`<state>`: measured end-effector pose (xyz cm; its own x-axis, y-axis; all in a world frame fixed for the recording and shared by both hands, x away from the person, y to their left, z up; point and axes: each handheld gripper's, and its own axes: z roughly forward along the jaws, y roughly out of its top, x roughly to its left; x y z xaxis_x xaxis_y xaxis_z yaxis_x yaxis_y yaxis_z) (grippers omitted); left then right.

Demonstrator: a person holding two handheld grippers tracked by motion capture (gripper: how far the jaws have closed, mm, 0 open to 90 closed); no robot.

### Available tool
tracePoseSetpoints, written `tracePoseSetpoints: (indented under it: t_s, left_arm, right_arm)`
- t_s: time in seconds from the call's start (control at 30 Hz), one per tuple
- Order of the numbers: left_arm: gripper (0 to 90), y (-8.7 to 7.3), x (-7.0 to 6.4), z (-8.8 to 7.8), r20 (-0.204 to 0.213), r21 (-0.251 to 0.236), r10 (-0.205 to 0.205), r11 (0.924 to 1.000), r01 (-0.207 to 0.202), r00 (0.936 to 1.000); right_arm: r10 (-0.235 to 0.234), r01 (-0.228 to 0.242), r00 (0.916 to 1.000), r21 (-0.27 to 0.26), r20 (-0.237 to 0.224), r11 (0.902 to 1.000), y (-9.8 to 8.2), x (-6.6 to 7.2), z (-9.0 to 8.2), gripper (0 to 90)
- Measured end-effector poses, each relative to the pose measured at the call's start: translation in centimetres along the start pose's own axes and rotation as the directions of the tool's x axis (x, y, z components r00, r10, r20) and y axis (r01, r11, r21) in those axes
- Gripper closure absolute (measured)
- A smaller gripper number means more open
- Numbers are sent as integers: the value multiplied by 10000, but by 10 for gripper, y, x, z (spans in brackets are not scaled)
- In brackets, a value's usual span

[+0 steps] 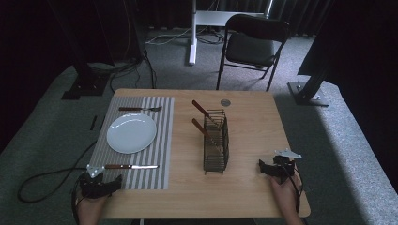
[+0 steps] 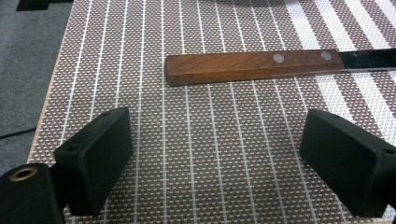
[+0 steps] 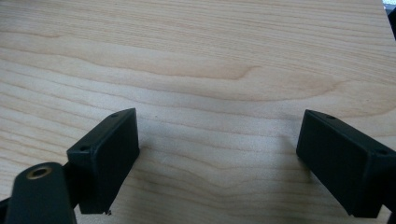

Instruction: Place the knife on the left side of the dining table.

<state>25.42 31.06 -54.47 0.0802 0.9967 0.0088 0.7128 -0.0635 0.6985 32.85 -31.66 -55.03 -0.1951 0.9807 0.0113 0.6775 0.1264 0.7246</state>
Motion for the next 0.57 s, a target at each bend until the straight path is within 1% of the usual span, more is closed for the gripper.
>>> tracePoseSetpoints:
  t_s: [0.03, 0.1, 0.57]
  left_arm:
    - [97, -1, 0, 0, -10, -100, -13, 9999, 13, 10000]
    - [97, -2, 0, 0, -17, -151, -23, 9999, 23, 10000]
    - [97, -2, 0, 0, 3, -147, 15, 9999, -14, 10000]
  right_arm:
    - [3, -3, 10000, 2, 1, 10000, 0, 0, 0, 124]
    - [5, -5, 10000, 2, 0, 10000, 0, 0, 0, 124]
    - [6, -6, 10000, 3, 0, 10000, 0, 0, 0, 124]
